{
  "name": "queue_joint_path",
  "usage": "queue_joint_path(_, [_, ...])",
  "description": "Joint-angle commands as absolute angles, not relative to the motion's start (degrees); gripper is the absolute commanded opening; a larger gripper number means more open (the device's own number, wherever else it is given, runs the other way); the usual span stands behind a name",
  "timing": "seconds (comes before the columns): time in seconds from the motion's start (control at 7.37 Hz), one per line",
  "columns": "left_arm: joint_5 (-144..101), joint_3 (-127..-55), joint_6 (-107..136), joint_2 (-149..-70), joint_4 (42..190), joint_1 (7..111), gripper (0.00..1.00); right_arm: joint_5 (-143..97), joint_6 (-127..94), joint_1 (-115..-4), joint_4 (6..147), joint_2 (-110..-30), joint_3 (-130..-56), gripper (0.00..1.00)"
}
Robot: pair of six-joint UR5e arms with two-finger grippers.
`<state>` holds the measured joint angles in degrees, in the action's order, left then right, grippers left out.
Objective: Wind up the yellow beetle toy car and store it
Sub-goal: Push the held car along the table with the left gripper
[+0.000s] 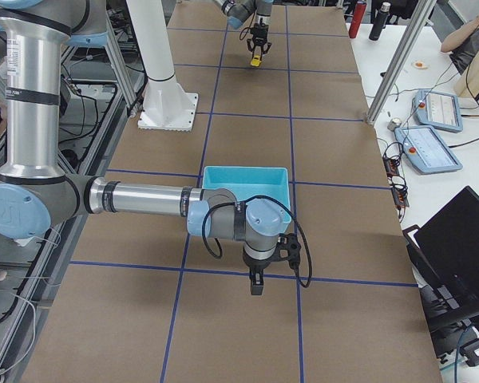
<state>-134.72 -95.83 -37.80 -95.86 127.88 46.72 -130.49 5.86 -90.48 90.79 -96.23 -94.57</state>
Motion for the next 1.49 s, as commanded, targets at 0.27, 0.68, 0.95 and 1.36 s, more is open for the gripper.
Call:
queue_joint_path(0.27, [-131.5,-95.3,-38.0,-94.8,128.2,44.6,0.0,-130.4,5.9,-90.5,90.8,-96.9,-95.0,0.99])
queue_joint_path(0.68, [-131.9,-95.4,-38.1,-92.9,128.2,45.3,0.0,-130.4,5.9,-90.5,90.8,-96.9,-95.0,0.99])
queue_joint_path(0.95, [-131.9,-95.5,-38.1,-92.0,128.2,45.4,0.0,-130.4,5.9,-90.5,90.8,-96.9,-95.0,0.99])
queue_joint_path(1.36, [-133.2,-95.5,-38.5,-90.4,128.3,46.4,0.0,-130.4,5.9,-90.5,90.8,-96.9,-95.0,0.99])
